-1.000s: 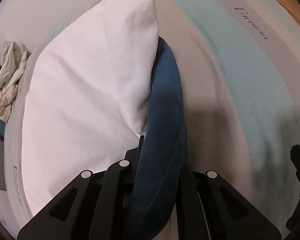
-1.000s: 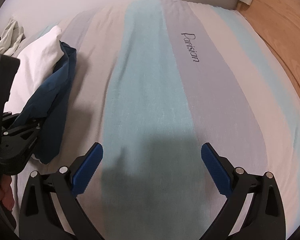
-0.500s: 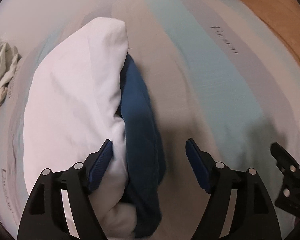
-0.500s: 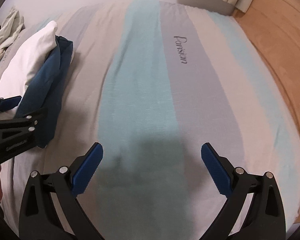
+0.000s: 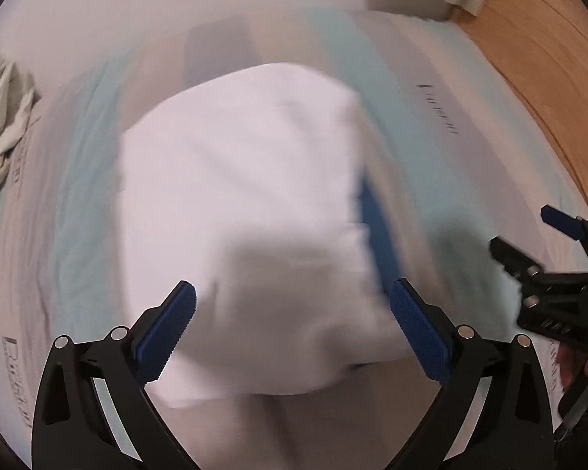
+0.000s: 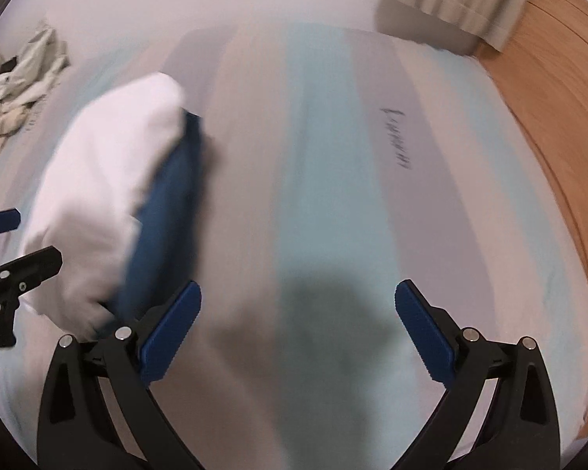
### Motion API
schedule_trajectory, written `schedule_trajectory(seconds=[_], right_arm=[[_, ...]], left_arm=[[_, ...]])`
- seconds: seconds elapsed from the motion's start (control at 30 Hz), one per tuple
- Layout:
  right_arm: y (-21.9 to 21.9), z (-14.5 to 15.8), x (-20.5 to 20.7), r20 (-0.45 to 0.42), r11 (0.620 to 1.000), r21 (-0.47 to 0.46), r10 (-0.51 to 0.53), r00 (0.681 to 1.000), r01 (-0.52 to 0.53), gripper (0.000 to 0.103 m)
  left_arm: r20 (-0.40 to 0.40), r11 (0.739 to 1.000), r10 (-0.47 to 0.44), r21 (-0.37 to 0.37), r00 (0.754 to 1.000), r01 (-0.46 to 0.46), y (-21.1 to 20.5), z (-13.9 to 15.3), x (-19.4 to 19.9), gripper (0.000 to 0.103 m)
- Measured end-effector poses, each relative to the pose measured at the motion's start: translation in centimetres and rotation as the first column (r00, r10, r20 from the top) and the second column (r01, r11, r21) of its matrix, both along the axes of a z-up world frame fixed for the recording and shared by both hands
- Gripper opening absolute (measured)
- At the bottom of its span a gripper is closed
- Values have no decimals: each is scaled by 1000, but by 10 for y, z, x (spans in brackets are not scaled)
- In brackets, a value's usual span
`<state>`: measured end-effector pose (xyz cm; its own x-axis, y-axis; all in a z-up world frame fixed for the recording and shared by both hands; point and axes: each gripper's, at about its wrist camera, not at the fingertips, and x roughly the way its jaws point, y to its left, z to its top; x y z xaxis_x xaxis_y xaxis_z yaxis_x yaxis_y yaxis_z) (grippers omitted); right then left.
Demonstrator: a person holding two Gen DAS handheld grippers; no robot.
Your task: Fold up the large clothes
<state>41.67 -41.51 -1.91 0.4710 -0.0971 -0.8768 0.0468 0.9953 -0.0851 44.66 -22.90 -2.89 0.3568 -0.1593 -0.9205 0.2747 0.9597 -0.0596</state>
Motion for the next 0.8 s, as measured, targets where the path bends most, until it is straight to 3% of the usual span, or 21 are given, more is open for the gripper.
schedule_trajectory(seconds=[0.27, 0.4, 0.53, 0.8], right_arm=[[57, -15, 75, -79, 973, 213, 102, 992, -83, 96], [73, -49, 105, -175, 949, 306, 133, 976, -74, 96], [77, -84, 125, -248, 933, 358, 133, 960, -37, 96], [82, -122, 130, -261, 902, 431, 156, 953, -30, 95]], left_arm=[[-94, 988, 43, -142, 995, -57, 130, -27, 76, 97], [-170, 971, 33, -227, 985, -71, 150, -54, 96, 97], [-233, 952, 7, -297, 972, -78, 148, -77, 90, 97], [-215, 938, -17, -341, 976, -58, 144, -101, 80, 97]])
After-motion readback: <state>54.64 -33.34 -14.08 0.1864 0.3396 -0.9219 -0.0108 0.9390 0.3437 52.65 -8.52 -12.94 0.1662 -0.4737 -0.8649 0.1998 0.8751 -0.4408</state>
